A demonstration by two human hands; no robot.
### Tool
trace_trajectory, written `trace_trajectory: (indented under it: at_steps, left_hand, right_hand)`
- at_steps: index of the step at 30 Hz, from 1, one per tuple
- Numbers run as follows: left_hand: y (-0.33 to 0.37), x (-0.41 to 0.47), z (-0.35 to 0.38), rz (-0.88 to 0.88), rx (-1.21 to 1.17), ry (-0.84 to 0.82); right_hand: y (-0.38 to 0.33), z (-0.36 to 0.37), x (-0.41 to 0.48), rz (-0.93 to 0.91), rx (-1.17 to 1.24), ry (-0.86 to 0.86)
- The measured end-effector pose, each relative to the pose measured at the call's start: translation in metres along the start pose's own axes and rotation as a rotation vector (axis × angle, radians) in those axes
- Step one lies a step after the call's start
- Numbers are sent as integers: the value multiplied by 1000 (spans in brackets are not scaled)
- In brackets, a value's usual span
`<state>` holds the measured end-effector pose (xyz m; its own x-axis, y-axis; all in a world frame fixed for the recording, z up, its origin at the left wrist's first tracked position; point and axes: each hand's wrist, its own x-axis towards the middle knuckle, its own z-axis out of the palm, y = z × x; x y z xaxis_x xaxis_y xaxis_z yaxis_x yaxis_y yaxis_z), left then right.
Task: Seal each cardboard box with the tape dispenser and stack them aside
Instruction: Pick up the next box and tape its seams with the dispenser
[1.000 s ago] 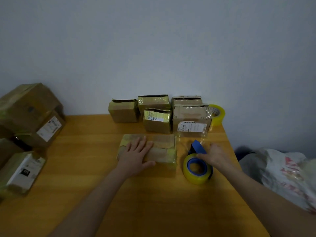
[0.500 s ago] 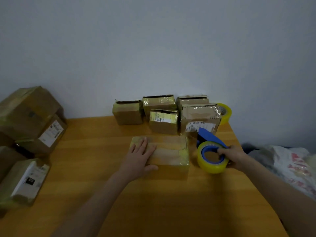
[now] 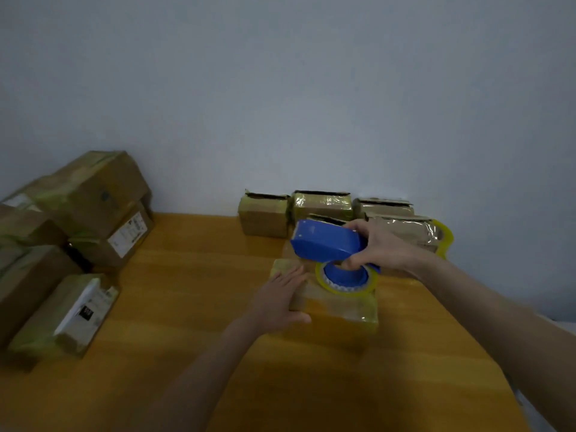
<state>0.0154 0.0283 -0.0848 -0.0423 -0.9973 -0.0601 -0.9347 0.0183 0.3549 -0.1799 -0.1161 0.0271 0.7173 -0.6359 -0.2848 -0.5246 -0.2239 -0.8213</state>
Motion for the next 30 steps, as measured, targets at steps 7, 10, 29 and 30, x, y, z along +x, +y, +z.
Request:
trace_trajectory:
  at_steps: [7,10,29,30]
  left_hand:
    - [-1,-1,-36,-546,-1176,363]
    - [3,4,-45,-629,-1511,231]
    - [-9,4,-45,-704,-942,462]
    - [-14,1,-44,-724,-931,485]
  right_hand:
    - [17,-5,-3,-40,-52,-71]
    - [19,-5,-5,-51,-71,-70]
    - [-13,9,12,-143,-412,-61]
    - [-13,7,12,-140,-447,-61]
